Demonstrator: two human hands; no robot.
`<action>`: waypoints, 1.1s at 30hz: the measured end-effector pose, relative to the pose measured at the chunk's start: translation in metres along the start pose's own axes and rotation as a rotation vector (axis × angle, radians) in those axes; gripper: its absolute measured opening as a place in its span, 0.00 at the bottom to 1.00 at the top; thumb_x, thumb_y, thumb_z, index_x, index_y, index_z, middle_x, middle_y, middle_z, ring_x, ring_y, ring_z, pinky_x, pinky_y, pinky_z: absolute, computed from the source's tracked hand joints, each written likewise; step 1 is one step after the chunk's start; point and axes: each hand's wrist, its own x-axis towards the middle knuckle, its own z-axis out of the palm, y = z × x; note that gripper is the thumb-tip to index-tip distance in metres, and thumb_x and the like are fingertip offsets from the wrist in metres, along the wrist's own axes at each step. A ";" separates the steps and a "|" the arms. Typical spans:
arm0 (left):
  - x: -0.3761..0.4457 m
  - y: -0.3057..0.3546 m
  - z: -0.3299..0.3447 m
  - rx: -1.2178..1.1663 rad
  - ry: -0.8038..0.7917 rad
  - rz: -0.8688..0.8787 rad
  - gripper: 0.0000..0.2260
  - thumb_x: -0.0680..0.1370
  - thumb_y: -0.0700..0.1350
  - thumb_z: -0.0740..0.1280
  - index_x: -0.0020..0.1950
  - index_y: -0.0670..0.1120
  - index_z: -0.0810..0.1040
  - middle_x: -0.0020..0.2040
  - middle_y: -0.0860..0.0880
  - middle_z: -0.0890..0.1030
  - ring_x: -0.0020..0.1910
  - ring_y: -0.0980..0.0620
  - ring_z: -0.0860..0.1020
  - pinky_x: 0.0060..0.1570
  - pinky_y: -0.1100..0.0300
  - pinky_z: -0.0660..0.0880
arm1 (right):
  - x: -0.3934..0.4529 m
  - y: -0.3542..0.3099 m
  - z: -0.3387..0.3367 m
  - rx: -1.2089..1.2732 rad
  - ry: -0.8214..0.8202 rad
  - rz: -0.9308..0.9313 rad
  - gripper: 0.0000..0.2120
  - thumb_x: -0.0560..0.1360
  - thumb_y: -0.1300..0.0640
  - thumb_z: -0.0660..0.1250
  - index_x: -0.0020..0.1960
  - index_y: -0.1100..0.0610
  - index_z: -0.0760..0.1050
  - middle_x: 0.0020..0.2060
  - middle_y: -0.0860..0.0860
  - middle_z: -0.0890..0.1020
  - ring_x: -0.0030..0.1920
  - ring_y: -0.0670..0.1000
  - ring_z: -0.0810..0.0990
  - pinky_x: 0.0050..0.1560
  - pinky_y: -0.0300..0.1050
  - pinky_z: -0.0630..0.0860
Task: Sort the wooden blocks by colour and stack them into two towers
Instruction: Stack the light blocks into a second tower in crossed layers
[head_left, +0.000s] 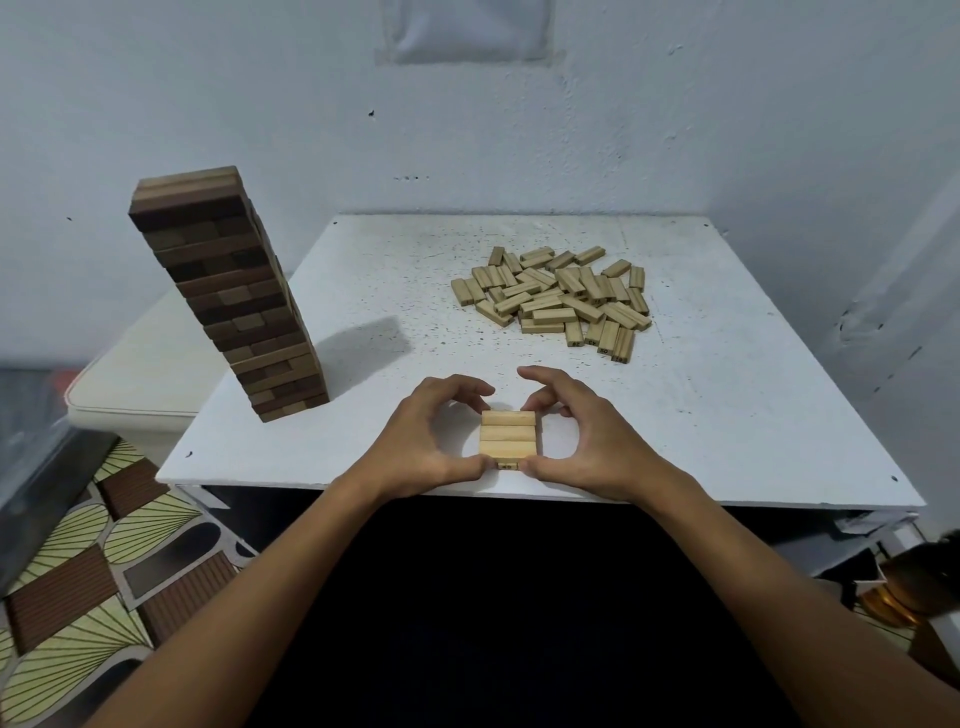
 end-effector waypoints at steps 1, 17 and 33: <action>0.000 0.000 0.000 0.001 -0.004 -0.004 0.25 0.63 0.55 0.75 0.58 0.61 0.74 0.54 0.63 0.78 0.60 0.60 0.72 0.60 0.63 0.68 | 0.000 0.000 0.000 -0.007 -0.004 0.002 0.40 0.66 0.52 0.78 0.71 0.39 0.61 0.52 0.36 0.76 0.58 0.41 0.73 0.63 0.40 0.69; 0.073 0.018 0.005 0.137 -0.004 0.119 0.13 0.79 0.51 0.67 0.62 0.50 0.79 0.62 0.53 0.79 0.60 0.57 0.73 0.59 0.60 0.67 | 0.024 0.029 -0.046 -0.030 0.253 0.072 0.18 0.77 0.59 0.68 0.66 0.55 0.75 0.63 0.49 0.76 0.60 0.48 0.76 0.60 0.37 0.72; 0.152 0.027 0.060 0.729 0.003 0.548 0.18 0.76 0.54 0.57 0.55 0.50 0.82 0.58 0.48 0.79 0.58 0.45 0.73 0.51 0.46 0.70 | 0.038 0.061 -0.054 -0.561 0.266 0.030 0.19 0.75 0.58 0.59 0.62 0.62 0.77 0.62 0.57 0.79 0.67 0.59 0.73 0.65 0.54 0.69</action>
